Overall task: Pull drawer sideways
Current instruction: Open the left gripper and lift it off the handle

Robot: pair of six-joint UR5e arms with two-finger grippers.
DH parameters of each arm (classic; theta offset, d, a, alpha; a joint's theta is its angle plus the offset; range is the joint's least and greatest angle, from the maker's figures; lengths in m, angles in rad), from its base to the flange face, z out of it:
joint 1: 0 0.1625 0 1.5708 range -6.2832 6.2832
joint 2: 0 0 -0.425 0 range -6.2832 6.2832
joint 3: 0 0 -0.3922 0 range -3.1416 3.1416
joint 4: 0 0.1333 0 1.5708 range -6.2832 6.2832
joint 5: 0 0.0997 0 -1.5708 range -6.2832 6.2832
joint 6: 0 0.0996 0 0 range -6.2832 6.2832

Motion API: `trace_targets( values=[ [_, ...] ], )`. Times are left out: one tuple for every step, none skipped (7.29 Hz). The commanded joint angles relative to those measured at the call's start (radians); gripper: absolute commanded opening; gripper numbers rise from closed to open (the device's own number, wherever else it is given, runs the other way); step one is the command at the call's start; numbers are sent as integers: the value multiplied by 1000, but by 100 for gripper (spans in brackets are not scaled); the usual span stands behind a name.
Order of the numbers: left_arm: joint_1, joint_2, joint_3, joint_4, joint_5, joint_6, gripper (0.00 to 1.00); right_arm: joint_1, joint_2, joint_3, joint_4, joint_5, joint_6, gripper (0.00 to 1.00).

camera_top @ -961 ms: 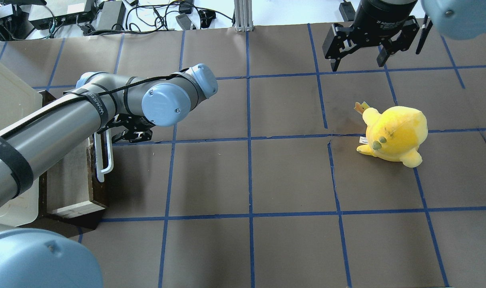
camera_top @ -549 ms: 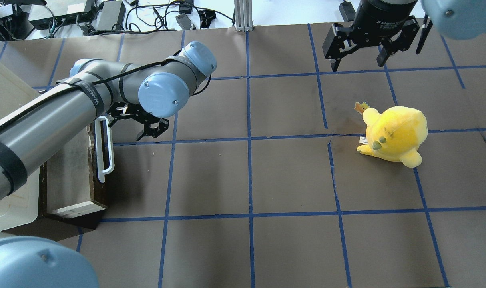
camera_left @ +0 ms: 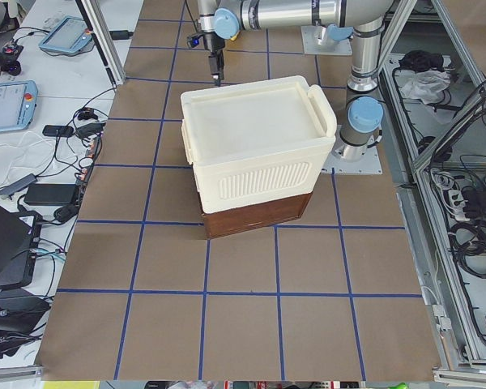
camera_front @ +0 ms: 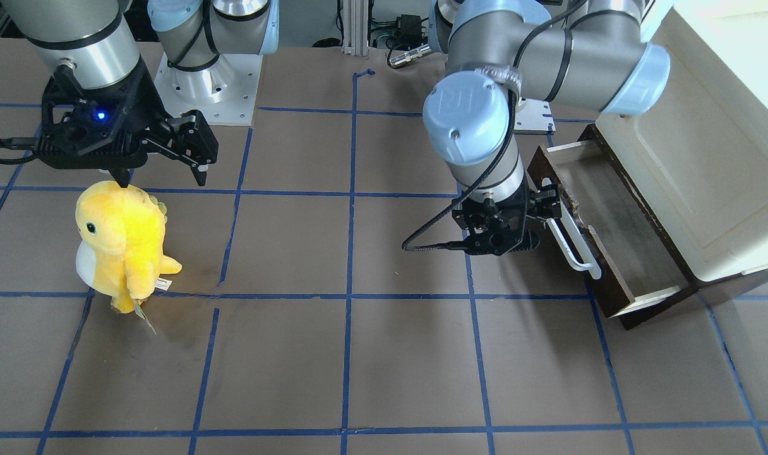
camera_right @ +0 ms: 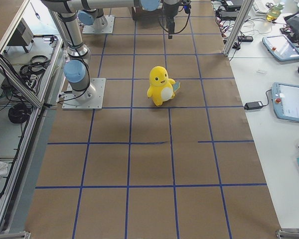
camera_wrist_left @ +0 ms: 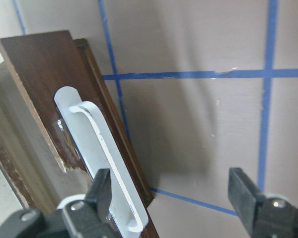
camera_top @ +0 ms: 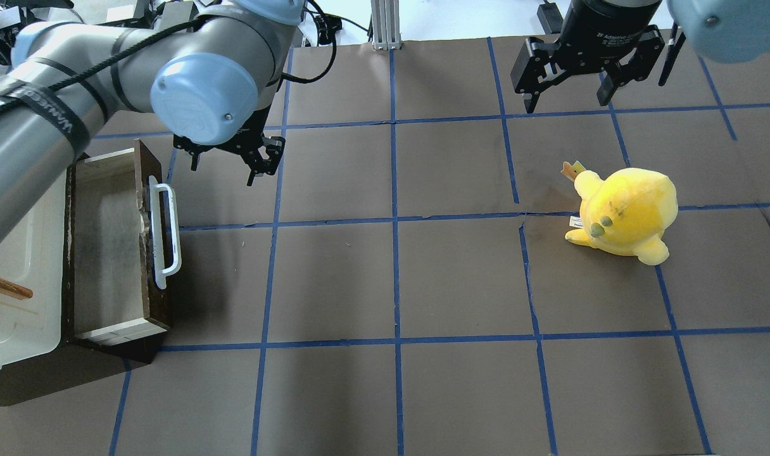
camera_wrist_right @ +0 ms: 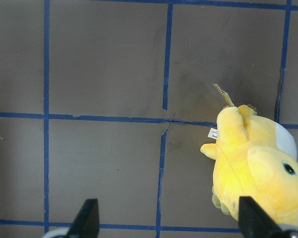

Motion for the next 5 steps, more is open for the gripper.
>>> trace_targets(
  values=[
    [25, 141, 5, 2, -174, 112, 85, 0, 0, 0, 0, 0, 1, 100],
    [41, 212, 6, -1, -218, 152, 85, 0, 0, 0, 0, 0, 1, 100],
    [79, 261, 2, -10, -311, 169, 85, 0, 0, 0, 0, 0, -1, 100],
    [122, 285, -1, -10, -395, 235, 85, 0, 0, 0, 0, 0, 1, 100],
    [155, 295, -15, -10, -405, 266, 85, 0, 0, 0, 0, 0, 1, 100]
  ],
)
